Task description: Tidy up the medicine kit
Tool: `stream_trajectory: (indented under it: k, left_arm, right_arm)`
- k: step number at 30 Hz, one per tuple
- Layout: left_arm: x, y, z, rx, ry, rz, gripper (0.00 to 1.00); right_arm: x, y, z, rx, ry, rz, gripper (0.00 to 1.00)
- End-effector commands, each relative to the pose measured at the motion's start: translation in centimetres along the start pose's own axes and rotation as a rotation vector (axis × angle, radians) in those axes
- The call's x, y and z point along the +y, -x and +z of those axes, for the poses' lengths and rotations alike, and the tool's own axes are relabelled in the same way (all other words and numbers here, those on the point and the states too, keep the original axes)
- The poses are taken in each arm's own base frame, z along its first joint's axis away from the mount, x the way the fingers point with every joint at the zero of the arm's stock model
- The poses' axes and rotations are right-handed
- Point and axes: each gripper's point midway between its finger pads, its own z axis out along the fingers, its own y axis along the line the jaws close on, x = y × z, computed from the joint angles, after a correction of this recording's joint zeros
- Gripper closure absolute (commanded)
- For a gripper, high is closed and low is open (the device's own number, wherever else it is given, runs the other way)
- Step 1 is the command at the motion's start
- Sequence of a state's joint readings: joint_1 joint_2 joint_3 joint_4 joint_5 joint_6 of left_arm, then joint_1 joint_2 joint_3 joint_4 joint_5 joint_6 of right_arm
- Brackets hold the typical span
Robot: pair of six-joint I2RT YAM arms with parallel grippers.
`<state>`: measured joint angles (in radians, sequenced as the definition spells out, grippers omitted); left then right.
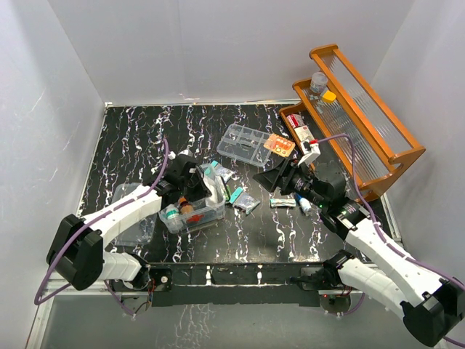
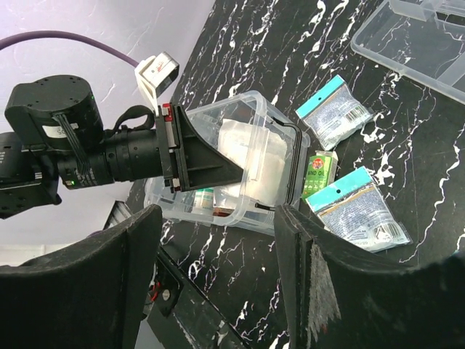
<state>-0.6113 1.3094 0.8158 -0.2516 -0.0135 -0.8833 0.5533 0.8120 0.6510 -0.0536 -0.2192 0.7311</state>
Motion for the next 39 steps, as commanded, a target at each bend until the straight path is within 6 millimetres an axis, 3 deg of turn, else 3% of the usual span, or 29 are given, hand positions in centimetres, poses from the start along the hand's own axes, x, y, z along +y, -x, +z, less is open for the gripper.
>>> stream_trajectory:
  k: [1,11,15,24,33,39]
  left_arm:
    - [-0.5,-0.3,0.1,0.020,-0.026,-0.026,0.95]
    - [-0.4,-1.7,1.0,0.081,-0.039,-0.030,0.91]
    - [0.6,-2.2,1.1,0.103,-0.009,0.020,0.83]
    - [0.7,-2.1,0.4,0.104,-0.008,0.075,0.69]
    - [3.2,-3.2,0.4,0.147,0.105,0.081,0.47]
    - [4.8,-2.6,-0.7,0.131,0.202,0.104,0.38]
  right_arm:
    - [2.3,2.8,-0.6,-0.078,0.050,-0.026,0.38]
    - [2.3,3.0,-1.2,-0.094,0.046,-0.027,0.38]
    - [1.9,2.9,-1.1,-0.091,0.031,-0.032,0.37]
    - [1.6,2.8,-1.1,-0.092,0.016,-0.031,0.38]
    - [1.2,2.7,-1.1,-0.092,0.000,-0.032,0.38]
    - [1.1,2.6,-1.0,-0.087,-0.004,-0.030,0.38]
